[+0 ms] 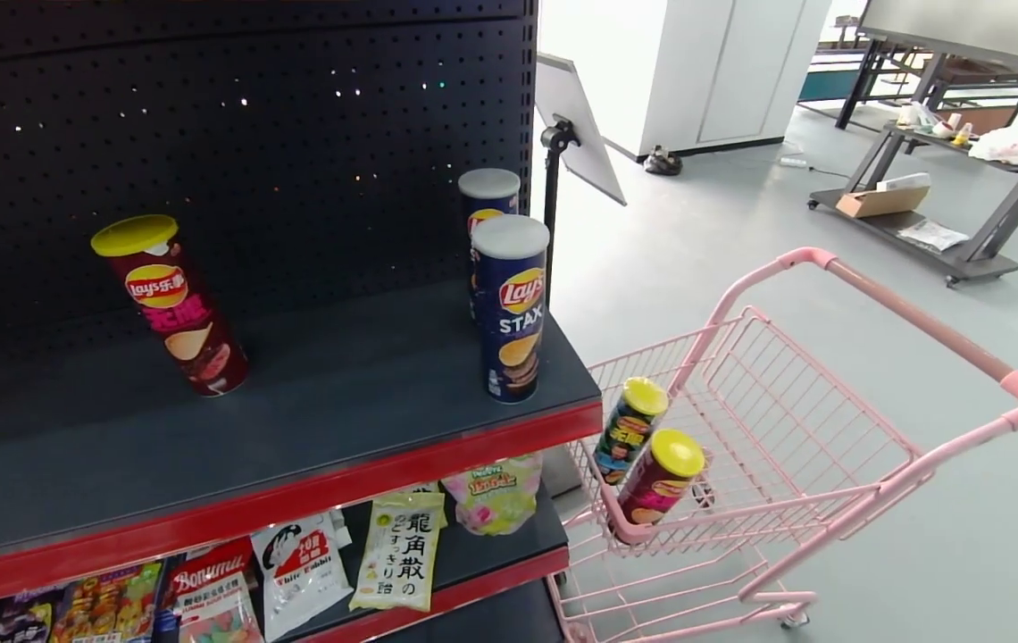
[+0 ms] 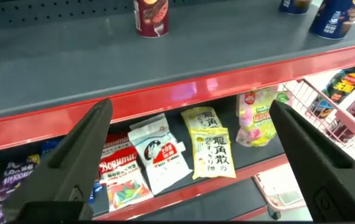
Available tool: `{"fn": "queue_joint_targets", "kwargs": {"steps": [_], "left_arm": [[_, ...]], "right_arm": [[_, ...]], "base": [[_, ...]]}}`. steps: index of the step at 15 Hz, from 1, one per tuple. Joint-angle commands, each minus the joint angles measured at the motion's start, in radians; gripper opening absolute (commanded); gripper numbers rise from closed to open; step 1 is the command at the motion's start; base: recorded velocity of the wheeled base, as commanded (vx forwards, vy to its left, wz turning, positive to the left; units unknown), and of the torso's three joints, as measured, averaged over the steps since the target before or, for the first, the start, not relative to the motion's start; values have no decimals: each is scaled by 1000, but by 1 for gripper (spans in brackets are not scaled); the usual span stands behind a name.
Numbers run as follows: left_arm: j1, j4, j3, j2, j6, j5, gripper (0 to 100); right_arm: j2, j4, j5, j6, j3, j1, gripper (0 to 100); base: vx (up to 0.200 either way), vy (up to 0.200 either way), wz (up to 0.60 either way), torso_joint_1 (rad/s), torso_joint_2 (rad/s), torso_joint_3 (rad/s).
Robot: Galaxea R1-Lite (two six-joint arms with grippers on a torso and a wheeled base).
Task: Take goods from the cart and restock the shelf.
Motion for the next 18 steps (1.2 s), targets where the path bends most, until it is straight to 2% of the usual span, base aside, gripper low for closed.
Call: {"fn": "queue_joint_targets", "kwargs": {"steps": [1, 18], "left_arm": [[0, 0, 0, 1, 0, 0, 100], [0, 0, 0, 1, 0, 0, 100]], "right_arm": [[1, 0, -1, 0, 0, 0, 100], [1, 0, -1, 0, 0, 0, 100]], "base": [[0, 0, 0, 0, 0, 0], [0, 0, 0, -134, 342, 207]]}}
